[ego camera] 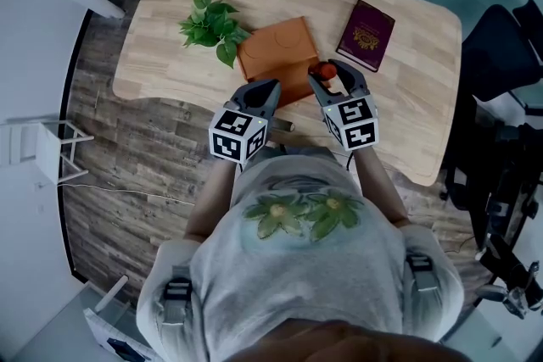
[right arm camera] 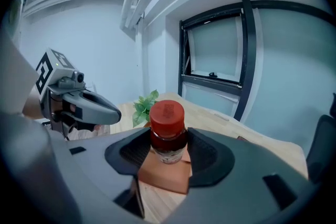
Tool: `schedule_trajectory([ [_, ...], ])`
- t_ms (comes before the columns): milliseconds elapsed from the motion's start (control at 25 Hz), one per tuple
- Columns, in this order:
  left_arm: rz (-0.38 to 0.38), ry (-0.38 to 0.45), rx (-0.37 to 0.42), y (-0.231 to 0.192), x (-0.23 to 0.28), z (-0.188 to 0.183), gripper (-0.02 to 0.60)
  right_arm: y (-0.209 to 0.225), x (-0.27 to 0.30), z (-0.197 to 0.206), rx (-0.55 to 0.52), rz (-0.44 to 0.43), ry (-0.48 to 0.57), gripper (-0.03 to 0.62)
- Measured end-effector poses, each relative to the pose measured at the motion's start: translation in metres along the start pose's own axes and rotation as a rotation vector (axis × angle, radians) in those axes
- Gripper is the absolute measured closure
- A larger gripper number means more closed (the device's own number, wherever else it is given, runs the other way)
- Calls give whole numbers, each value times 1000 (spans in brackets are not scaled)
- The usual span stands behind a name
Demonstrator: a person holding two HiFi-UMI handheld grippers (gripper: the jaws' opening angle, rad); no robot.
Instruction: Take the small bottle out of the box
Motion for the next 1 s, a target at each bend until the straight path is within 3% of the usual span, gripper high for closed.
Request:
schedule_trajectory([
  [1000,29,4,-14,7,-5,2,574,-19,-26,-33,-16,-28,108,376],
])
Point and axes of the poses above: the fingertips, and each gripper's own axes: x forward along the fingers, y to its right, z out of its underside, the point moved 2 cm from there along -x, backward along the fingers, and after that the axes turned 3 degrees about z, right-handed, at the moved point
